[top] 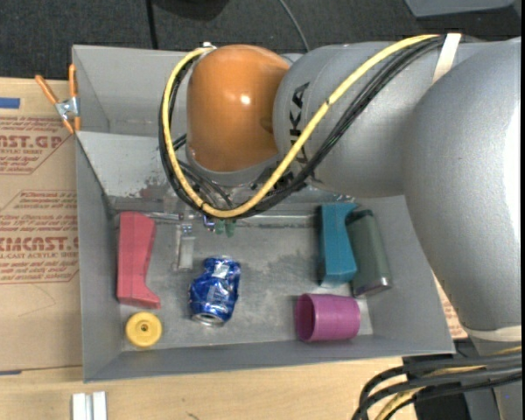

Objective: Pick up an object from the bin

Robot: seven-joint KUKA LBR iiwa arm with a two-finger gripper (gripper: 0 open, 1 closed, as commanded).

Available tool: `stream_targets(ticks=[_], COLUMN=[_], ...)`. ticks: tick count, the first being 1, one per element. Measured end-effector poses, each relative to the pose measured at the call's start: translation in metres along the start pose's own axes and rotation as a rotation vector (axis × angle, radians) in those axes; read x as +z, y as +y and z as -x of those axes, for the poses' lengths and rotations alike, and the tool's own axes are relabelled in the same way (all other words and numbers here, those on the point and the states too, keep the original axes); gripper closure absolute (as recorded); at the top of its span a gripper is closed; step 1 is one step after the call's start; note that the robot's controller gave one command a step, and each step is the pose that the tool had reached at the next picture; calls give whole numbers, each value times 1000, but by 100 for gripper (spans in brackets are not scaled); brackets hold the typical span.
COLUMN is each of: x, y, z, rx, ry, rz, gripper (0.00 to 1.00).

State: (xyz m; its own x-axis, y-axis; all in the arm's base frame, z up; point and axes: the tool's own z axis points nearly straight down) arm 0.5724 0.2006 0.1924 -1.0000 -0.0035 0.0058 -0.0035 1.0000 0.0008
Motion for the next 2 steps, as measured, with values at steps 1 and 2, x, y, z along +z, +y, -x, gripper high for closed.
stream_targets(ticks=[1,2], x=[-5,26], y=[-1,-32], z=[1,-10], rx=[1,50], ry=[-7,-9], rz=[1,4], gripper=[0,0])
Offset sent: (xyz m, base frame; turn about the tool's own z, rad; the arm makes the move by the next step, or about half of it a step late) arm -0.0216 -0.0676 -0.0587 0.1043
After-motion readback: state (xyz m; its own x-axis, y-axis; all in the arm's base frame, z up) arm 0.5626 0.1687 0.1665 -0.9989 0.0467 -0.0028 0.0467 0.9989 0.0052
